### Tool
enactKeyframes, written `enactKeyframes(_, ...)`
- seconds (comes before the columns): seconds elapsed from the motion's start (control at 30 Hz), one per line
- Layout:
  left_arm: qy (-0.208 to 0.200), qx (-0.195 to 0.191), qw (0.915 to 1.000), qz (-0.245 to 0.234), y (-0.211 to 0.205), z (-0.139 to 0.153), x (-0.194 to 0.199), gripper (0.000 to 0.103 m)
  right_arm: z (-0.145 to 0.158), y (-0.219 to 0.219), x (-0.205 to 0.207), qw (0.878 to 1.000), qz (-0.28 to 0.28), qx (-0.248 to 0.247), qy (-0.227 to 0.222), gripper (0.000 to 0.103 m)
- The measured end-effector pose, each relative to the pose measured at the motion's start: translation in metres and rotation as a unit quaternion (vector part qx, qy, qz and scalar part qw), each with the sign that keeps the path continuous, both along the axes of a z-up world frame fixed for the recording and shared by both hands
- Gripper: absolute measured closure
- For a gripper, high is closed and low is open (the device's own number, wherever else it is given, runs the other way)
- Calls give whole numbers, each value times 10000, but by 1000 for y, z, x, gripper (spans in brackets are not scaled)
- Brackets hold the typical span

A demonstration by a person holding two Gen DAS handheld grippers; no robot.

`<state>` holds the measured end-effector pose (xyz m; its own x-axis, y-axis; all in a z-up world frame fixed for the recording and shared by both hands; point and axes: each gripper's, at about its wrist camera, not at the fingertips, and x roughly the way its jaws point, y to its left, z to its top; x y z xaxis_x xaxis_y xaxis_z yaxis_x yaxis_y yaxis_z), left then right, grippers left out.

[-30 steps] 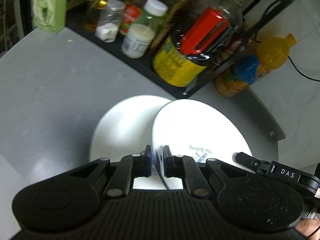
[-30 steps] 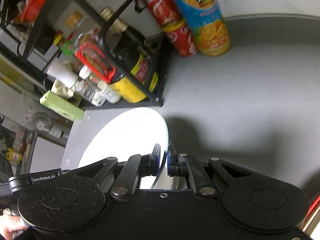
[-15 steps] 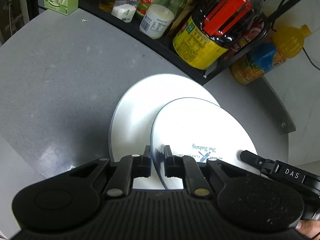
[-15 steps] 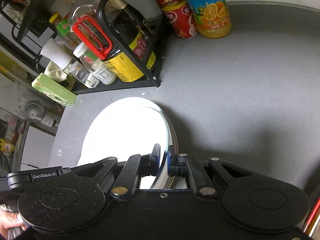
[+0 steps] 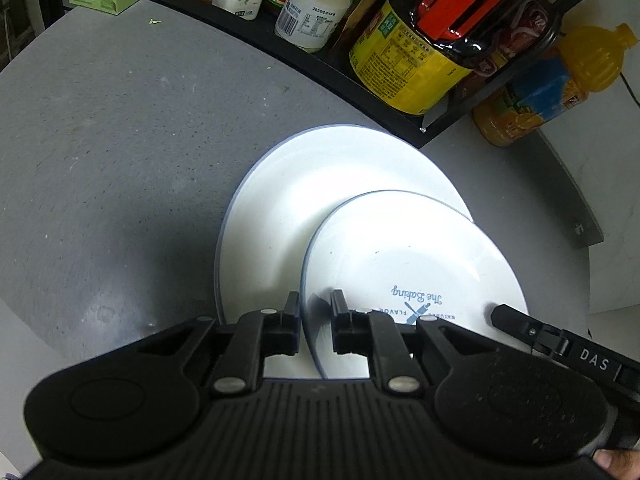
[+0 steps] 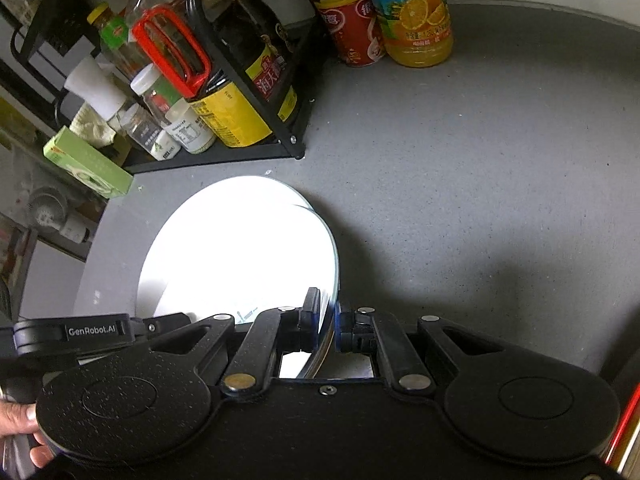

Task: Organize plates and bowls
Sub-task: 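Lift the 'Bakery' plate edge-on and carry it over the plate stack, then lower the 'Bakery' plate onto the plate stack and open both grippers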

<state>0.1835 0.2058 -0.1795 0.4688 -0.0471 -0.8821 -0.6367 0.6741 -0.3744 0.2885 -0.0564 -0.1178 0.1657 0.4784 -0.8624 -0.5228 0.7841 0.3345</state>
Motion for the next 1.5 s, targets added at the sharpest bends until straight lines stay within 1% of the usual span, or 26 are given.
enactKeyframes(0.2,84,128,9999,-41,3,-2,9,89,-4,3,-1,10000,29,-35,24,97)
enactKeyframes(0.3,273,300,9988,-268,1,-2,16,88,-4,4,1,10000,8,-8,42,97)
enactKeyframes(0.43,344,291,9985,-298,2,-1,18,88,-3,5,0,10000,0,-43,22,97)
enactKeyframes(0.53,415,390,9976,-399,2,5,19,88,-3,5,0,10000,1,-46,20,97)
enactKeyframes(0.6,369,383,9977,-410,5,12,18,87,-3,5,0,10000,-5,-54,9,97)
enactKeyframes(0.63,354,363,9980,-388,6,16,18,83,-3,5,0,10000,12,-62,-14,97)
enactKeyframes(0.67,324,360,9981,-381,8,21,17,75,-3,6,0,10000,21,-64,-29,97)
enactKeyframes(0.7,276,402,9981,-383,8,27,16,70,-3,6,0,10000,21,-60,-35,96)
enactKeyframes(0.77,164,537,9977,-370,8,39,15,51,-4,6,2,10000,6,-45,-10,96)
enactKeyframes(0.8,116,596,9975,-359,9,43,14,47,-4,6,2,10000,3,-46,0,96)
enactKeyframes(0.87,71,737,9967,-336,10,50,14,36,-5,6,2,10000,-7,-57,12,96)
enactKeyframes(0.93,117,926,9949,-384,10,49,16,32,-7,7,2,10000,-15,-65,21,96)
enactKeyframes(0.97,186,948,9945,-415,11,45,19,32,-7,7,1,10000,-18,-70,14,95)
enactKeyframes(1.07,331,839,9952,-377,14,31,19,32,-9,10,1,9999,5,-123,18,94)
enactKeyframes(1.2,527,840,9946,-301,16,17,17,32,-12,12,1,9998,-2,-197,17,89)
enactKeyframes(1.37,612,856,9940,-301,20,10,15,32,-16,14,3,9997,-45,-237,52,83)
enactKeyframes(1.5,767,909,9927,-184,29,2,16,32,-21,15,4,9996,-82,-235,109,80)
